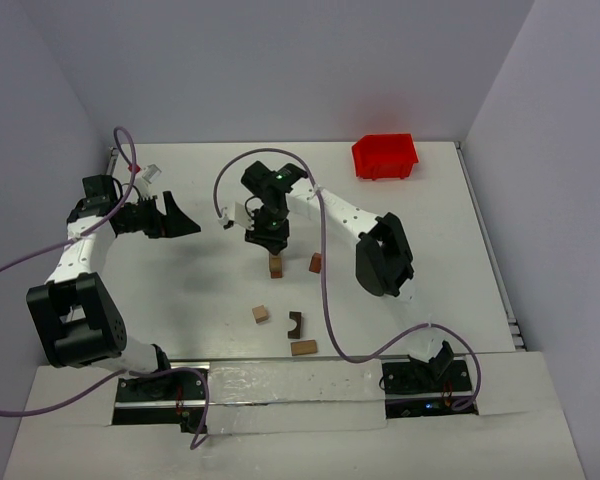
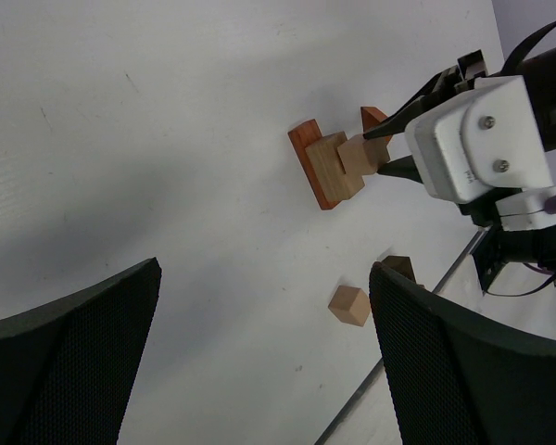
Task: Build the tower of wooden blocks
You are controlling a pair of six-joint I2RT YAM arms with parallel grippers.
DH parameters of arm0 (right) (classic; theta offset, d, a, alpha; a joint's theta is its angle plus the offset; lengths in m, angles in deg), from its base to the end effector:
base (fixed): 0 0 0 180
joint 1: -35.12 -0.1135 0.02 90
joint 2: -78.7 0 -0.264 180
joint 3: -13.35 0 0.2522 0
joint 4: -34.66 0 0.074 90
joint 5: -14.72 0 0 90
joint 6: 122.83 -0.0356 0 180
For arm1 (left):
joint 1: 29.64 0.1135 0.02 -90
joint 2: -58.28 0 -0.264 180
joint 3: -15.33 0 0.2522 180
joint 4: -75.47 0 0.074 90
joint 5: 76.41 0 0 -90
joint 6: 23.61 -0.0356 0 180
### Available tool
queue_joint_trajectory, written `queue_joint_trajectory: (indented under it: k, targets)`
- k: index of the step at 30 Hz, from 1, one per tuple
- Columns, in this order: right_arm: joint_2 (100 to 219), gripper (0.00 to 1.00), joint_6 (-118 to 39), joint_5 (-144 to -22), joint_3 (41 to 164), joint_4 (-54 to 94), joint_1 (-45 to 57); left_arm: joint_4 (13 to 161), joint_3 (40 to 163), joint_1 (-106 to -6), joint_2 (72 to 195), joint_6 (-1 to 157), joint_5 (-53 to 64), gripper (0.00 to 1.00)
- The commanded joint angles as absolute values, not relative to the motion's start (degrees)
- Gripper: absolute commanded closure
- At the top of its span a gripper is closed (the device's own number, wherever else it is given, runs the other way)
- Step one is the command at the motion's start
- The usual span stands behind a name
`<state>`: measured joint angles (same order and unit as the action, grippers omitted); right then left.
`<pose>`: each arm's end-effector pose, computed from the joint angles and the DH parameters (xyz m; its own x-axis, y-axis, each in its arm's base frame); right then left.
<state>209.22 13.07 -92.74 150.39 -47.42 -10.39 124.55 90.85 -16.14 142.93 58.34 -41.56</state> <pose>0.3211 0.3421 0.2383 0.0541 -0.9225 -0.3822 -0.9974 -0.0680 0.0231 0.2928 0.0402 0.2561 -0.7782 -0.1045 -0.6193 0.3999 0.6779 -0.6169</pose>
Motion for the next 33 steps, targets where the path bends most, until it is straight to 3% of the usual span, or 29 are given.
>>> queue_joint_trajectory:
  k: [1, 33]
  targets:
    - [209.68, 0.97, 12.61, -93.47, 152.25, -46.33, -10.67, 121.94, 91.84, -16.0, 143.29, 57.85, -43.1, 0.01]
    - [209.04, 0.95, 12.05, -92.51, 153.53, -46.16, -10.67, 121.93, 92.11, -16.02, 143.36, 57.51, -43.22, 0.01]
